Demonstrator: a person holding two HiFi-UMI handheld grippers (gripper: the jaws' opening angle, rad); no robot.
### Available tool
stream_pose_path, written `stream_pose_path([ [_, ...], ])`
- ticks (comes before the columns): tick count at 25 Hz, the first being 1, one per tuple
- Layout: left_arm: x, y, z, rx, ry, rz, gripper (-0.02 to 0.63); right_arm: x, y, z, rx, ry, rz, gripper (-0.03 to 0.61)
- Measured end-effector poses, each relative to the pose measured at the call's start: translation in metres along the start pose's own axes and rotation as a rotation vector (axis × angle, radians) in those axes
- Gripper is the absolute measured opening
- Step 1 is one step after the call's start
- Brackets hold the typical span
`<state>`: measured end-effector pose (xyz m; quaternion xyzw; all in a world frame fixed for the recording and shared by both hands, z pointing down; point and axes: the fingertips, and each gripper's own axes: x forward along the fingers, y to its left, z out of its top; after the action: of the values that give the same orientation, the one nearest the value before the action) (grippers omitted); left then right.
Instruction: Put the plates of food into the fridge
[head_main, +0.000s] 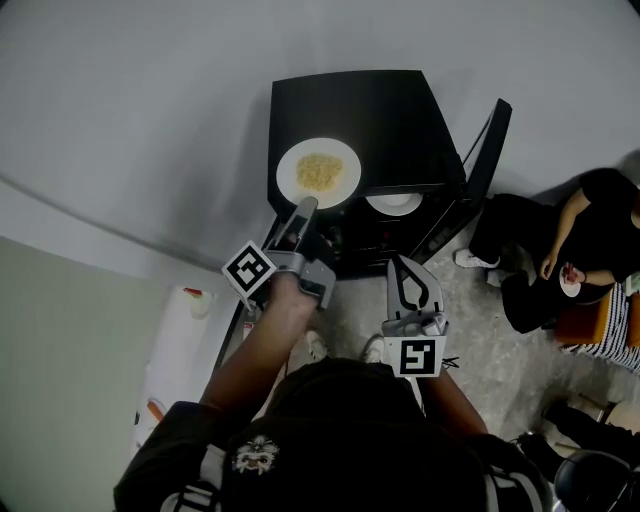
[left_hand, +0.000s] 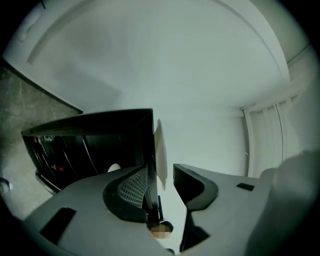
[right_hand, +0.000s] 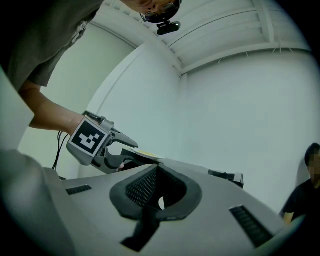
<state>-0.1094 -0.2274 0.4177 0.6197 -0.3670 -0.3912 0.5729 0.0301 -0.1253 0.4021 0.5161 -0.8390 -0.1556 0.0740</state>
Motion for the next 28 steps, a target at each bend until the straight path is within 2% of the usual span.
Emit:
stream_pose_path([
  [3,0.004,0.004,0.0,-0.064,-0.006,0.009,0.133,-0.002,-0.004,0.001,0.095,-0.033,-0.048,0.025],
  [6,0.005,0.001,0.002,-0.068,-0.011,0.013,0.099,-0.007,-0.001,-0.003,0.006,0.001,-0.013,0.025],
  [9,0.005,-0.003,0.003,-0.06,-0.013,0.022,0.063,-0.013,0.001,-0.007,-0.021,0.029,0.002,0.025],
  [16,0.005,-0.004,0.002,-0.051,-0.015,0.03,0.047,-0.02,0.011,-0.009,0.041,0.011,-0.002,0.025],
  [22,0.002,-0.005,-0.007,-0.04,0.012,0.022,0.041,-0.018,0.006,-0.016,0.019,0.039,0.0,0.025],
  [26,-0.003,-0.007,-0.015,-0.04,0.027,0.012,0.04,-0.016,0.002,-0.016,0.075,0.005,-0.03,0.025],
  [28,-0.008,-0.007,-0.021,-0.041,0.033,0.009,0.038,-0.017,0.004,-0.02,0.049,0.016,-0.015,0.025],
])
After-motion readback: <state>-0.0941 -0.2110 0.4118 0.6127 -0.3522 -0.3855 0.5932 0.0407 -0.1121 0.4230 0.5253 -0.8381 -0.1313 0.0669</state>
